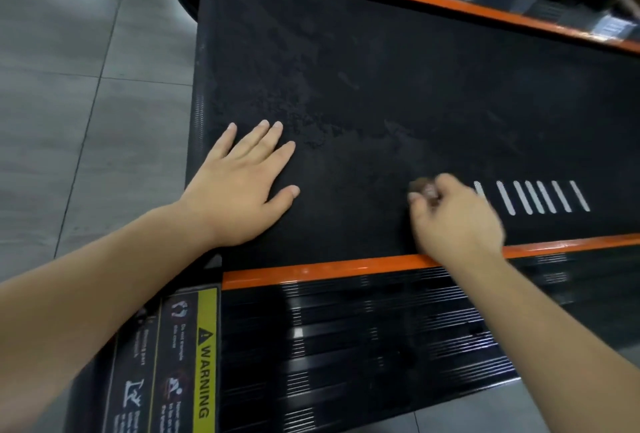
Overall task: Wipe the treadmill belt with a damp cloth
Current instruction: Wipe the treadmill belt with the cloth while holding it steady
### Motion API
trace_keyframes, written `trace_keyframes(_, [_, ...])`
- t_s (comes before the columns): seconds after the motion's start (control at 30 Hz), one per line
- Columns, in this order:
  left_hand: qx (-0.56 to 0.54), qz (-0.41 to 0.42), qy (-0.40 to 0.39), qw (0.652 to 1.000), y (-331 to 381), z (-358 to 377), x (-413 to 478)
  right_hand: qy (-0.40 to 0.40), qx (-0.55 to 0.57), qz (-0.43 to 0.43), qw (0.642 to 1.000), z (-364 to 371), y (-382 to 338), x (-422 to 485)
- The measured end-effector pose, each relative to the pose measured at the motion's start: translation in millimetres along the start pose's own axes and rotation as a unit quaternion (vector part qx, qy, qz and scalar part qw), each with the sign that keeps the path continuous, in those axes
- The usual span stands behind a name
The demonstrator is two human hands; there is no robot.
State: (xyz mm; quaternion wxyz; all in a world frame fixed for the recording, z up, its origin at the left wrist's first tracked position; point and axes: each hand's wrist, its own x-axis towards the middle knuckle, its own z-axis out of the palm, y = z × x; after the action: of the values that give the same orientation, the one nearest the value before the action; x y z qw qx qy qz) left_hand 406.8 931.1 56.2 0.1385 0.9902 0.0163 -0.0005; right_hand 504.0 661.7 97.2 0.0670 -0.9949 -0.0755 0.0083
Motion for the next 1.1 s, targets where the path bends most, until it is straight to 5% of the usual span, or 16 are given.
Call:
trace_keyframes(0.13, [-0.030,0.028,0.004,0.999,-15,-4,-7,-0.044,0.063,-0.126,0.989,9,-43,-18])
trace_keyframes(0.27, [-0.076,-0.062,0.042,0.994,-18,0,-14,0.025,0.046,-0.056,0.997,8,-43,3])
trace_keyframes(0.43, [-0.119,-0.101,0.063,0.986,-18,3,-14,-0.017,0.066,-0.304,0.950,19,-74,-12])
trace_keyframes(0.57, [-0.141,-0.098,0.076,0.982,-19,3,-16,0.035,0.061,-0.221,0.973,18,-76,24])
trace_keyframes(0.73, [-0.198,-0.110,0.095,0.969,-18,4,-18,-0.036,0.063,-0.477,0.876,21,-60,7])
trace_keyframes(0.87, [-0.192,-0.123,0.092,0.969,-16,3,-18,0.012,0.148,-0.335,0.931,22,-61,42])
trace_keyframes(1.03, [-0.217,-0.129,0.098,0.963,-18,4,-18,-0.082,0.178,-0.486,0.852,29,-66,5])
trace_keyframes(1.1, [-0.237,-0.129,0.104,0.957,-19,4,-18,-0.044,0.178,-0.433,0.883,25,-73,31])
